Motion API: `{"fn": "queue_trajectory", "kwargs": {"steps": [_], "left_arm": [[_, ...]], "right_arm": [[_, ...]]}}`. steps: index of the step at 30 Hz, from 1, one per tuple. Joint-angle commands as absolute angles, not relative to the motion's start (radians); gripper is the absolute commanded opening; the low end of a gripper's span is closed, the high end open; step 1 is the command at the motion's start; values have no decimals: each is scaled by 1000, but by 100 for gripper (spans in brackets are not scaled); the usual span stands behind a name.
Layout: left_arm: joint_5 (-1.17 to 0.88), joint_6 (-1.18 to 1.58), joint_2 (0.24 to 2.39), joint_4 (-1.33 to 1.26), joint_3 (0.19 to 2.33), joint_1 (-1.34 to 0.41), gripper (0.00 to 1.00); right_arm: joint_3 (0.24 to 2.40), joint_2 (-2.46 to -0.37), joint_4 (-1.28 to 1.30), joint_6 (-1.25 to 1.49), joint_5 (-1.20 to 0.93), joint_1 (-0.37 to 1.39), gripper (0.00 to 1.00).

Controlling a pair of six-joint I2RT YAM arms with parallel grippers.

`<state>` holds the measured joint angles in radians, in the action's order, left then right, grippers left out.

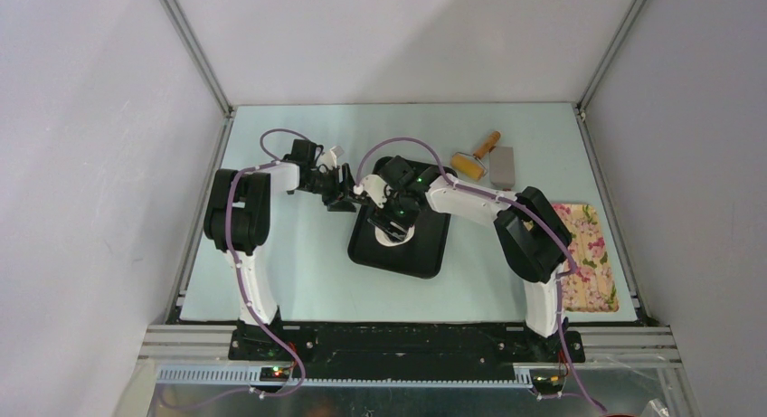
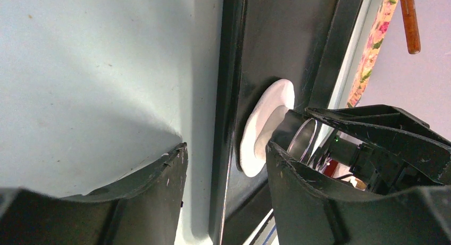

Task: Roll out the dumpling wrappers from the dough

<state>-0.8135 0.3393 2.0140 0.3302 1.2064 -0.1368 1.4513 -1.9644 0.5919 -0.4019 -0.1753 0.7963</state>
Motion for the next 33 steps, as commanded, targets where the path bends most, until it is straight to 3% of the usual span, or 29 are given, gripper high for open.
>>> {"fn": "queue_trajectory", "kwargs": {"steps": [1, 15, 33], "left_arm": [[-750, 299, 2029, 338, 1212, -125, 62], [-754, 300, 2031, 339, 1211, -123, 62], [-750, 309, 2031, 334, 1208, -117, 61]], "right_arm": [[1413, -1989, 582, -419, -186, 793, 40], [1381, -2013, 590, -395, -184, 793, 30], [1366, -2074, 631, -293, -131, 797, 28]]}}
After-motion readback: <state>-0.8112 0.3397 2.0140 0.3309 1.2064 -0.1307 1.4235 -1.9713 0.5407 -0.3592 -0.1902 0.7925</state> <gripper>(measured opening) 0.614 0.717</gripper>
